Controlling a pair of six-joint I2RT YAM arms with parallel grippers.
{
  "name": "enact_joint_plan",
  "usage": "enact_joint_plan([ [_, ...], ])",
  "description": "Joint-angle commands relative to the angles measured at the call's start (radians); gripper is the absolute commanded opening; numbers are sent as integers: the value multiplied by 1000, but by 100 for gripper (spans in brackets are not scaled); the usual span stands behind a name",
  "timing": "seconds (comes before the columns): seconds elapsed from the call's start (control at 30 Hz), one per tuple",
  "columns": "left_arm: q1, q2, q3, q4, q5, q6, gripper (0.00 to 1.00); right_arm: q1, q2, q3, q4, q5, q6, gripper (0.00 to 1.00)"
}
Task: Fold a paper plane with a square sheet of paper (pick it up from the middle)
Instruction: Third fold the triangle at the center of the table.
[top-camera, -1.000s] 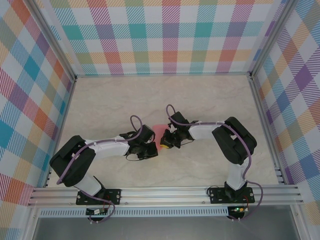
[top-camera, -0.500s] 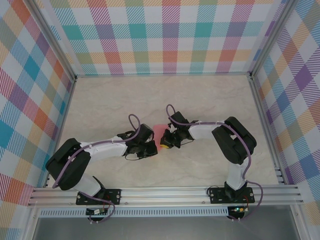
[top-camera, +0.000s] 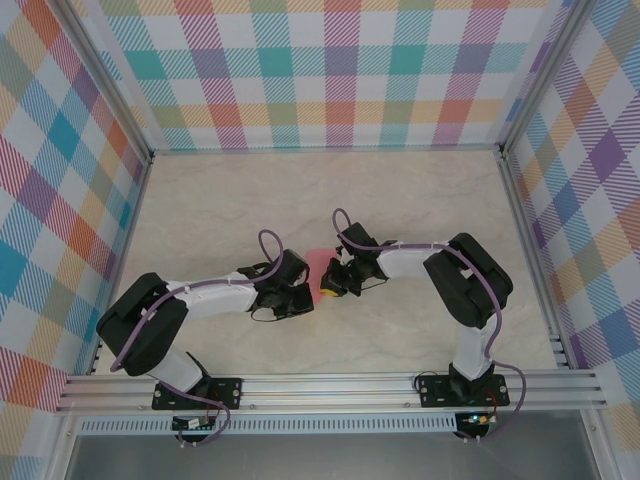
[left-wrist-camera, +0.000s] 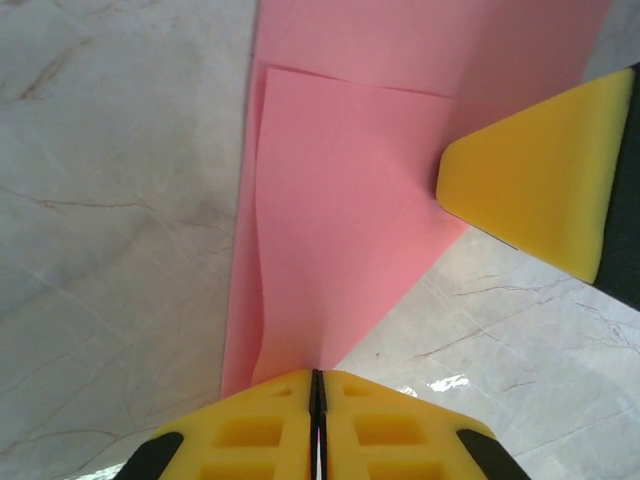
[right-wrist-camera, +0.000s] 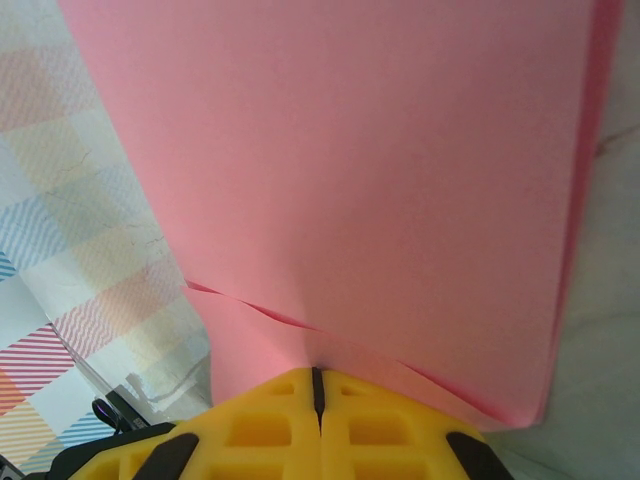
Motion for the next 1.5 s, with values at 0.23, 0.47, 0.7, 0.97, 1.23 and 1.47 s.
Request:
enact_joint_plan([
  [0.23, 3, -1, -23, -76, -62, 2, 10, -5, 97, -28, -100, 134, -12, 4],
  [0.47, 5, 10, -29, -85, -77, 1, 10, -5, 101, -28, -103, 136, -14, 4],
  [0.7, 4, 31, -34, -106, -85, 3, 8, -9, 74, -16, -79, 124, -42, 4],
  [0.97, 5, 57, -45, -111, -88, -6, 4, -2, -110, -13, 11, 53, -198, 5],
  [1.23, 5, 60, -40, -113, -90, -10, 1, 59, -103, -45, 28, -17, -236, 4],
  [1.47, 4, 49, -46, -104, -86, -13, 1, 93, -47, -10, 40, -39, -236, 4],
])
